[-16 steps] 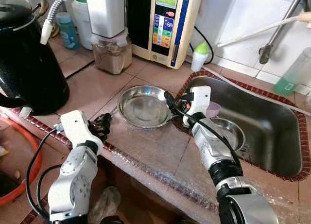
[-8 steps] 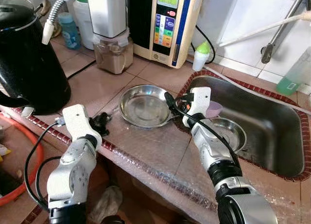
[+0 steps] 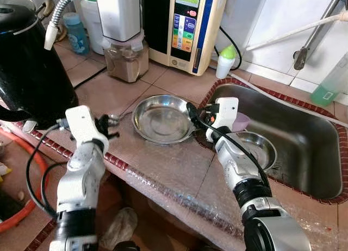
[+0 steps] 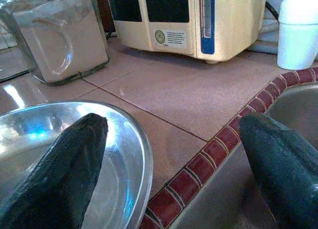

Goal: Kitchen organization

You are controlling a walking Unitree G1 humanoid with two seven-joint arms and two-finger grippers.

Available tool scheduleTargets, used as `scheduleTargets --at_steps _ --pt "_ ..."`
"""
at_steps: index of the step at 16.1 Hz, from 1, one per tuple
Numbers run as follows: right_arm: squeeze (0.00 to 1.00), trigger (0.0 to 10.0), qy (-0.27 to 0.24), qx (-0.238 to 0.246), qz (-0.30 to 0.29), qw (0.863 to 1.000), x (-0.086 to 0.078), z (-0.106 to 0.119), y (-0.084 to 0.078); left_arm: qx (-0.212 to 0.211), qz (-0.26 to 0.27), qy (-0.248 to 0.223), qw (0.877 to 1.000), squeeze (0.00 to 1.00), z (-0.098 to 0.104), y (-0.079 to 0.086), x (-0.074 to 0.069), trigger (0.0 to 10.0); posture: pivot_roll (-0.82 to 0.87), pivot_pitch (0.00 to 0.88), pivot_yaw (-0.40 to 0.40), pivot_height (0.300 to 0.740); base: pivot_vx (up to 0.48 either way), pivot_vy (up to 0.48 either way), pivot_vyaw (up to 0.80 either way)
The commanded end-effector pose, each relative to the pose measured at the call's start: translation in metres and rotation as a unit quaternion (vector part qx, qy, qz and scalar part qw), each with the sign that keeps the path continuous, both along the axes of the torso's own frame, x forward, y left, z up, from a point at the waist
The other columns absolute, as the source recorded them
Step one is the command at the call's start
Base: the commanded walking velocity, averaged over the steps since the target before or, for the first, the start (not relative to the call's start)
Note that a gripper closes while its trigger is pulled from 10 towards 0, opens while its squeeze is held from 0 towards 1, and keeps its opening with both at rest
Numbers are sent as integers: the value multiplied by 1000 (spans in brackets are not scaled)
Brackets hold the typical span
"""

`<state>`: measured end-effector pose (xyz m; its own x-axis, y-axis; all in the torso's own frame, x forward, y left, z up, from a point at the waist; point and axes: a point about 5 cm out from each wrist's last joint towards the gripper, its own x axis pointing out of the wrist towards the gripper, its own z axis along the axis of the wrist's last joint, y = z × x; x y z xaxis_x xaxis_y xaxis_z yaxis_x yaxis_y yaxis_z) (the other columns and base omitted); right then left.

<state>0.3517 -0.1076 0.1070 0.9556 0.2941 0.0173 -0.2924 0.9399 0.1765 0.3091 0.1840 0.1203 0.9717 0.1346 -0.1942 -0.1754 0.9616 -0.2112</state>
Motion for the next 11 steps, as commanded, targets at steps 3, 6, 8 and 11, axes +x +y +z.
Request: scheduleTargets --at_steps 3,6,8,11 --pt "0 10000 -7 1 -11 1000 3 4 -4 3 -1 -47 999 0 13 1 14 0 136 0 -24 740 0 0 0" --pt "0 10000 -8 0 -11 1000 3 4 -5 27 8 -91 995 0 27 4 19 0 132 0 -25 740 0 0 0" --pt "0 10000 -9 0 -12 1000 4 5 -5 58 15 -123 991 0 40 4 18 0 133 0 -27 740 0 0 0" --pt "0 10000 -12 -1 -11 1000 6 7 -5 71 -1 -160 985 0 53 -1 22 0 139 0 -31 740 0 0 0"
